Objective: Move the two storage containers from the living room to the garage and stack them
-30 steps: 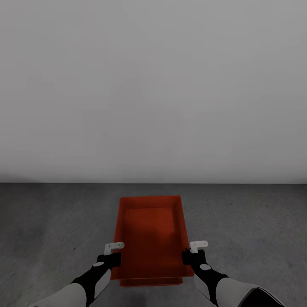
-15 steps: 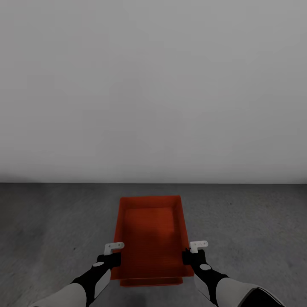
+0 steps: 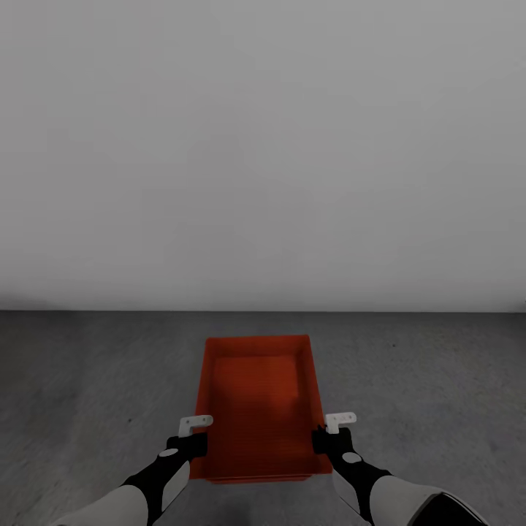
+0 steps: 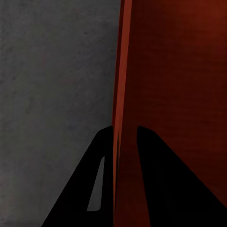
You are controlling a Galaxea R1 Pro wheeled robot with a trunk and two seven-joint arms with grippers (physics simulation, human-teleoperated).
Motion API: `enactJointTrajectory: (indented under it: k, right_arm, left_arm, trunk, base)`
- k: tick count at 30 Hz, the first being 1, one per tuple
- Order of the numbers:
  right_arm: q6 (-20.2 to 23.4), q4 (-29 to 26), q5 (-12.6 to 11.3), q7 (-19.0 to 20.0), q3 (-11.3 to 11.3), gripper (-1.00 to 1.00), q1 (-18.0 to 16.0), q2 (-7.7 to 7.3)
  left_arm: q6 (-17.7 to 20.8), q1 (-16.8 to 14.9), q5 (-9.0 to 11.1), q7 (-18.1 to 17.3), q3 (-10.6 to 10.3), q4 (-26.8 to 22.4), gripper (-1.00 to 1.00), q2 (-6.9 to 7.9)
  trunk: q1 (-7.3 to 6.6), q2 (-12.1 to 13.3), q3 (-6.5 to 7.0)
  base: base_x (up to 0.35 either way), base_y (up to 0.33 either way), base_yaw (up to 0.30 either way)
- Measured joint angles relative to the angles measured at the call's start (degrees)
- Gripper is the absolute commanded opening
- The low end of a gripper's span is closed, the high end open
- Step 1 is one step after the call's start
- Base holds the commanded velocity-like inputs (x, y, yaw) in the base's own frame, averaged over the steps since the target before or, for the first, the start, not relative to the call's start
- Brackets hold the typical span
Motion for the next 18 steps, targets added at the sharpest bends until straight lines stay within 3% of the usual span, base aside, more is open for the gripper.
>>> enactJointTrajectory:
  k: [18]
  right_arm:
    - [0.01,0.00,0.02,-0.02,-0.02,-1.00,0.00,0.02]
  left_arm:
    - [0.00,0.00,0.09,0.00,-0.08,-0.01,-1.00,0.02]
  trunk:
    - [-0.01,0.00,0.00]
  base:
    - [-0.002,0.000,0.000]
